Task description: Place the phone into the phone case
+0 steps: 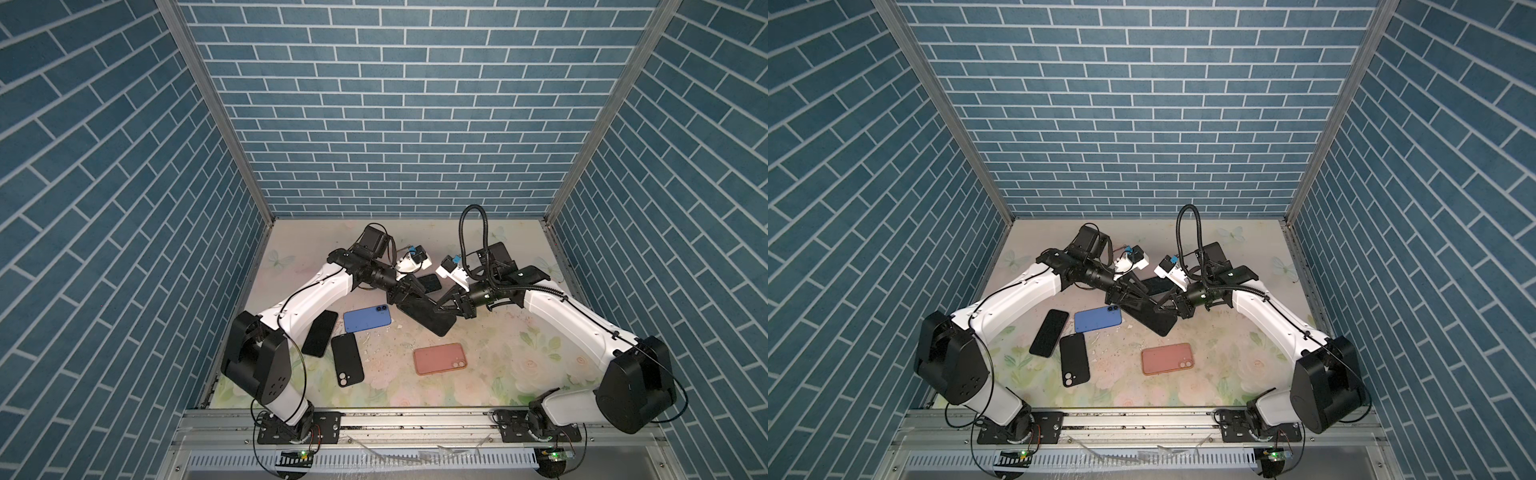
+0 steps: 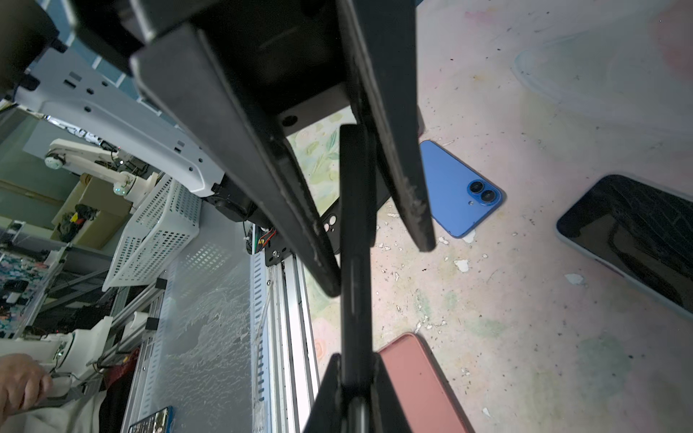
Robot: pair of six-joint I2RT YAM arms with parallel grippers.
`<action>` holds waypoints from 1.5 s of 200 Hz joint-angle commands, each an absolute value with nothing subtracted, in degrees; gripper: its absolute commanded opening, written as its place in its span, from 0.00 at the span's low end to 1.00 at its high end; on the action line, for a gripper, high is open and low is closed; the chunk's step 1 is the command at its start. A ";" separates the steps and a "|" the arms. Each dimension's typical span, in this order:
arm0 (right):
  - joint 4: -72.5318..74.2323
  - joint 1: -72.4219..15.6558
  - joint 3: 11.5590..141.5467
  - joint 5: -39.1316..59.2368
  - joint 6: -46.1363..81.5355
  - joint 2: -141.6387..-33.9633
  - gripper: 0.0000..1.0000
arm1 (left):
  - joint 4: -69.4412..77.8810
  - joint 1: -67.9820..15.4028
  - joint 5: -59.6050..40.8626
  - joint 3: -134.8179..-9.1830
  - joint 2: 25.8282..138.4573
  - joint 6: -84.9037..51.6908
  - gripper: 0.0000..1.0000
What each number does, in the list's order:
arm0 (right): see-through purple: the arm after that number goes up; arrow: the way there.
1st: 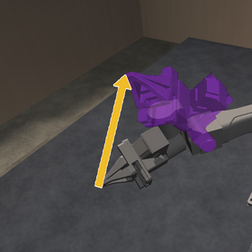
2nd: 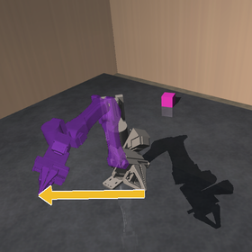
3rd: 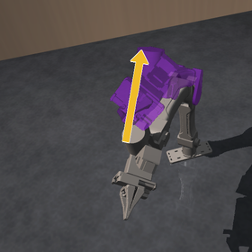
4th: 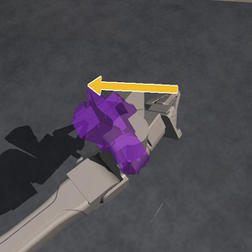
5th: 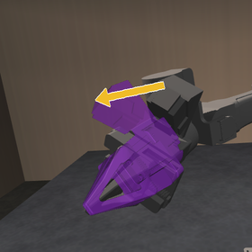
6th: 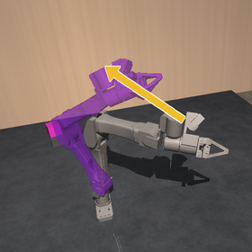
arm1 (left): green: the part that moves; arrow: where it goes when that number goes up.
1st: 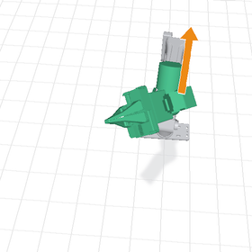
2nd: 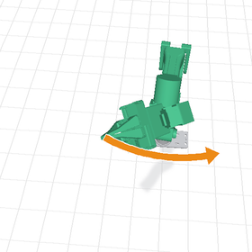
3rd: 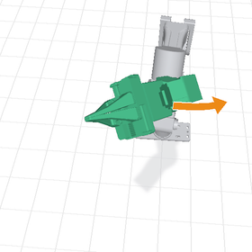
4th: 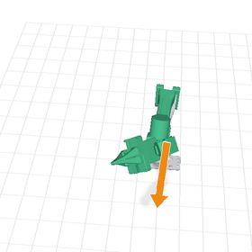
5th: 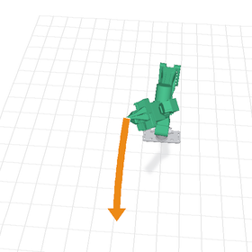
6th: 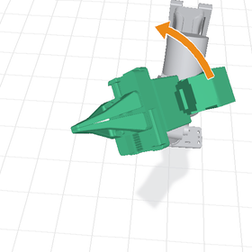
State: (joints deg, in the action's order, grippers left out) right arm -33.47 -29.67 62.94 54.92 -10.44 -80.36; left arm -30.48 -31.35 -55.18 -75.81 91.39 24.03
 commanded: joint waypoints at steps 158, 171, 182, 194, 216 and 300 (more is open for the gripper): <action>-4.66 -17.35 45.35 31.36 30.98 -76.25 0.00 | 3.53 -26.81 -26.54 -55.40 69.18 -0.64 1.00; -5.04 -16.09 45.63 30.54 31.53 -77.12 0.00 | 4.65 -26.83 -26.73 -53.85 68.34 -0.79 1.00; -5.20 -15.12 45.87 29.83 31.73 -77.96 0.00 | 5.52 -26.87 -26.84 -52.73 67.74 -0.62 1.00; -5.19 -14.20 46.20 29.61 31.99 -79.06 0.00 | 6.38 -26.89 -27.07 -51.98 67.20 -0.53 0.99; -6.11 -12.86 47.44 30.60 31.83 -82.09 0.00 | 6.17 -26.85 -27.77 -52.10 67.37 -0.55 1.00; -4.92 -12.00 50.43 35.11 31.34 -93.28 0.00 | 6.87 -26.87 -27.93 -51.60 67.92 -0.79 0.99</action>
